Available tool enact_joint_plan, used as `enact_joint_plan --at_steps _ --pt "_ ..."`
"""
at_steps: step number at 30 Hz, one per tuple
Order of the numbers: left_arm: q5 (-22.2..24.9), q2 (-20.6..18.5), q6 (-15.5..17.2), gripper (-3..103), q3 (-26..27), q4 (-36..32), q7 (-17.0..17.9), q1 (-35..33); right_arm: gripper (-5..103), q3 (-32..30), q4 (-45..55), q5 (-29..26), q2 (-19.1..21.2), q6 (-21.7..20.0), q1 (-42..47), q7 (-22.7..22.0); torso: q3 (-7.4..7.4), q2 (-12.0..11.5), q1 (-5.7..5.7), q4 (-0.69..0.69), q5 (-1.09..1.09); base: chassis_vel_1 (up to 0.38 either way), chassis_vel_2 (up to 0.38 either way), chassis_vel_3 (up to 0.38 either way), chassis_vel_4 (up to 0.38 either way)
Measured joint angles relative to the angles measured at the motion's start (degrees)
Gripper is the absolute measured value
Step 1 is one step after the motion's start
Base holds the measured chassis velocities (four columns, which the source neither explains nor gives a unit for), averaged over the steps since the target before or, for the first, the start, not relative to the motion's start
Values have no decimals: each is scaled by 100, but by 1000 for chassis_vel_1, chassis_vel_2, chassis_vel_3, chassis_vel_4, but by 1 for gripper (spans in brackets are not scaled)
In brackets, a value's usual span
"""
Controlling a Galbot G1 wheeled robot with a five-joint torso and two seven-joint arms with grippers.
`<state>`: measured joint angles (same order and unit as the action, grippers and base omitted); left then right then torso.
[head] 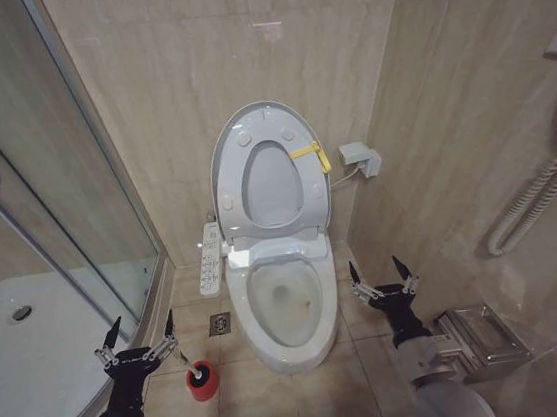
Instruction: Open the toilet lid, clean the toilet bowl with a toilet brush, close the toilet lid, and flush.
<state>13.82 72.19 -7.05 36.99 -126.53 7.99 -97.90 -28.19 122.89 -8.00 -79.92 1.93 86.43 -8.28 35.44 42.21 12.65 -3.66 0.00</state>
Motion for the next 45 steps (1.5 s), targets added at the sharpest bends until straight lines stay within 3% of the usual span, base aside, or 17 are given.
enact_joint_plan --at_steps 5,8,9,13,14,17,18,20,21,23,30,45 --pt "17 2 52 100 1 4 -11 37 100 0 0 0 0 0 0 0 0 0 0 1 0 0 0 0 0" --pt "195 22 474 100 28 90 -125 332 100 0 0 0 0 0 0 0 0 0 0 0 0 0 0 0 0" --pt "195 22 474 100 28 90 -125 332 100 0 0 0 0 0 0 0 0 0 0 0 0 0 0 0 0" --pt "554 61 1311 100 85 257 -360 909 100 -1 0 0 0 0 0 0 0 0 0 -1 0 0 0 0 0" --pt "554 61 1311 100 85 257 -360 909 100 -1 0 0 0 0 0 0 0 0 0 -1 0 0 0 0 0" --pt "855 94 2018 100 133 396 -557 1394 100 0 0 0 0 0 0 0 0 0 0 0 0 0 0 0 0" --pt "855 94 2018 100 133 396 -557 1394 100 0 0 0 0 0 0 0 0 0 0 0 0 0 0 0 0" --pt "1041 114 2456 100 163 486 -678 1697 100 0 0 0 0 0 0 0 0 0 0 0 0 0 0 0 0" --pt "1041 114 2456 100 163 486 -678 1697 100 0 0 0 0 0 0 0 0 0 0 0 0 0 0 0 0" --pt "1184 129 2790 100 188 549 -773 1929 100 0 0 0 0 0 0 0 1 0 1 -2 0 0 0 0 0" --pt "1219 134 2887 100 196 556 -796 1979 100 0 0 0 0 0 0 0 0 0 0 1 0 0 0 0 0" --pt "646 82 2522 100 339 -1680 -630 1214 100 0 0 0 0 0 0 0 0 0 -1 1 2 0 0 0 0"
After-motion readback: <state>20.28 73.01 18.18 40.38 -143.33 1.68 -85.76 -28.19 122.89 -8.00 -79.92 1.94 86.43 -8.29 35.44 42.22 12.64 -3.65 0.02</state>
